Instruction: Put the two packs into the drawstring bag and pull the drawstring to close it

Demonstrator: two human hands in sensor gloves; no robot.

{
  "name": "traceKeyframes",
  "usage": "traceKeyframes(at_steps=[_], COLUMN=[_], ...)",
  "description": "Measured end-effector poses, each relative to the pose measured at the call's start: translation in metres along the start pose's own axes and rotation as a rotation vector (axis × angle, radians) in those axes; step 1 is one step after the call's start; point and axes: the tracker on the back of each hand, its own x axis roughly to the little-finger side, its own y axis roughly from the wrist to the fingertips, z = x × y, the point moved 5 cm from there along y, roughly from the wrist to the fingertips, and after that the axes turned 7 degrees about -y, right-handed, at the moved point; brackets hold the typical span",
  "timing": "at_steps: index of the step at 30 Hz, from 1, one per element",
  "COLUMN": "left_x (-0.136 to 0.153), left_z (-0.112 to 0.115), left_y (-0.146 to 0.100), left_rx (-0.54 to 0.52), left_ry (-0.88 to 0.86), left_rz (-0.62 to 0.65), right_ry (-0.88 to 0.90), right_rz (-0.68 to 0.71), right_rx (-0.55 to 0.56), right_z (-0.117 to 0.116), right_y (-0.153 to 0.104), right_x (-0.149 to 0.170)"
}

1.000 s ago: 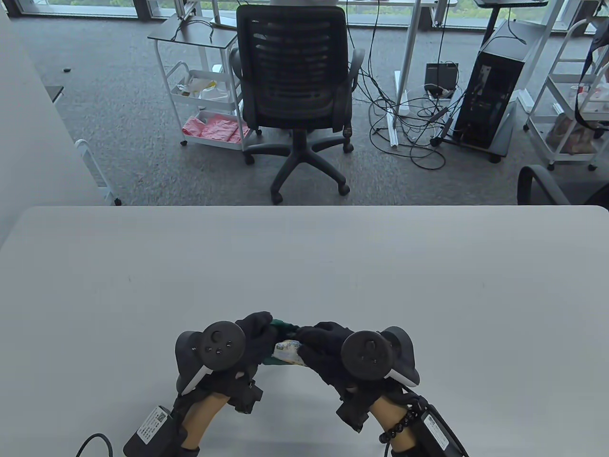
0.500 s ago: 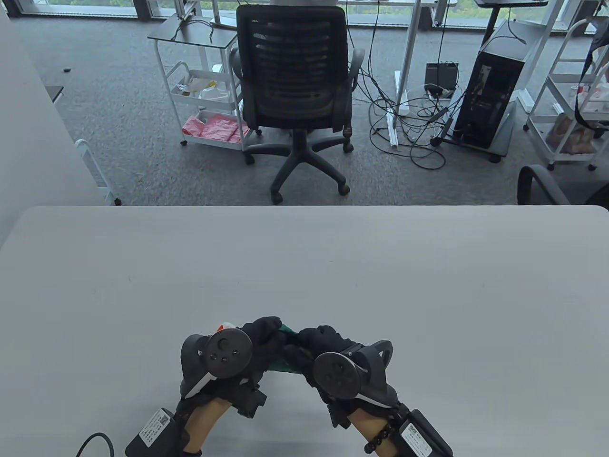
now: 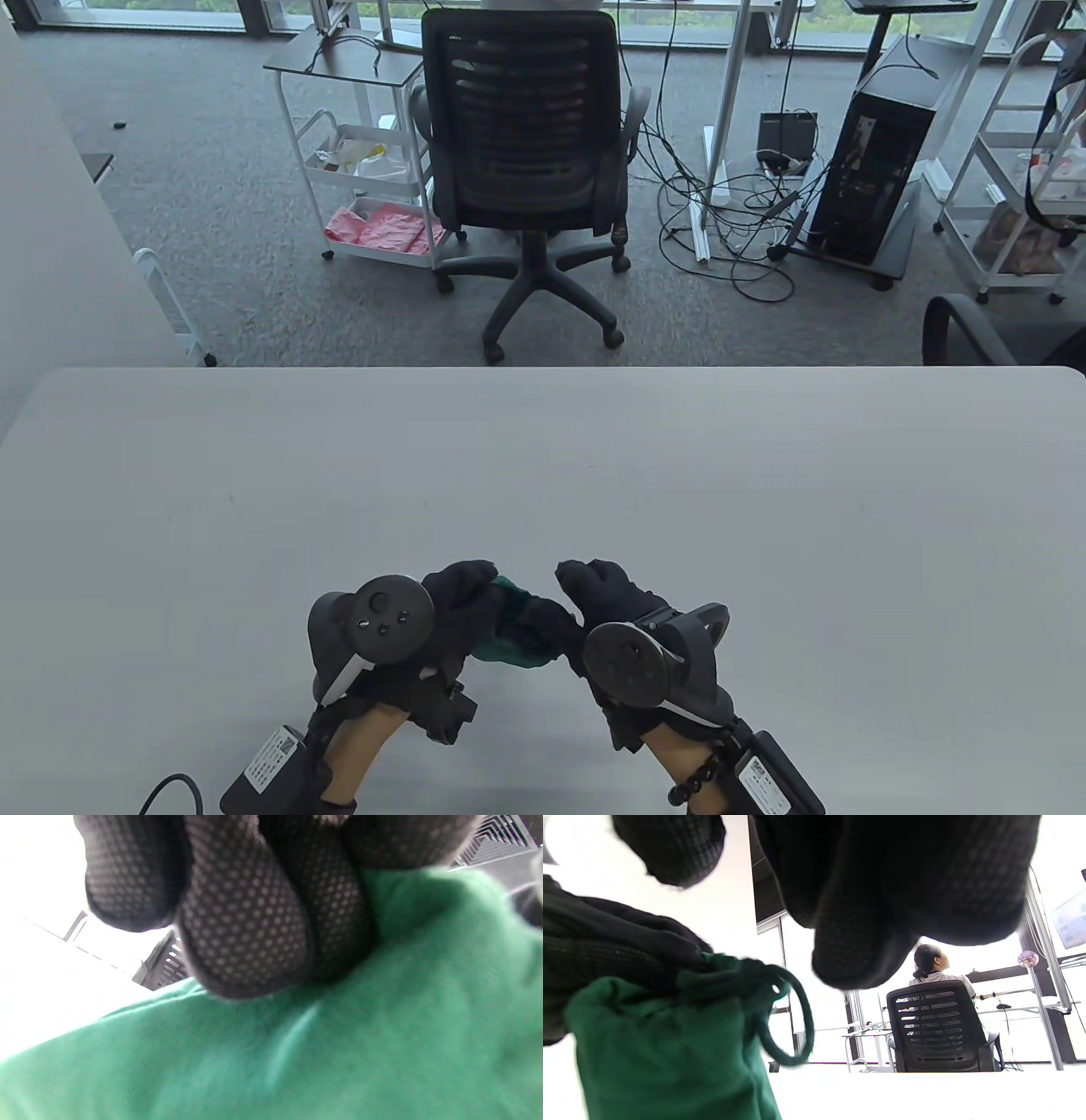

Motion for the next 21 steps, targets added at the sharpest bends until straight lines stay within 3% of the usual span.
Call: traceKeyframes(at_steps=[6,10,16,21], left_x=[0.004,0.004,0.014,0.031], left_z=[0.000,0.003,0.002,0.000], left_y=[0.000,0.001,0.003,0.005], left_rx=[0.009,0.028,0.029,0.022], left_ry=[-0.036,-0.076,-0.095,-0.163], left_rz=[-0.016,-0.007,-0.037,-0.095], right_ry=[-0.004,-0.076,-0.065,0.161], right_rz=[0.078,0.115,0.049,-0.124], right_rx=[-0.169,-0.199,-0.112,-0.082], right_z=[-0.021,-0.032,-0.026,-0.030], right_y=[-0.001,0.000,0.000,-0.001], right_x=[-0.012,-0.021,-0.012,0.020])
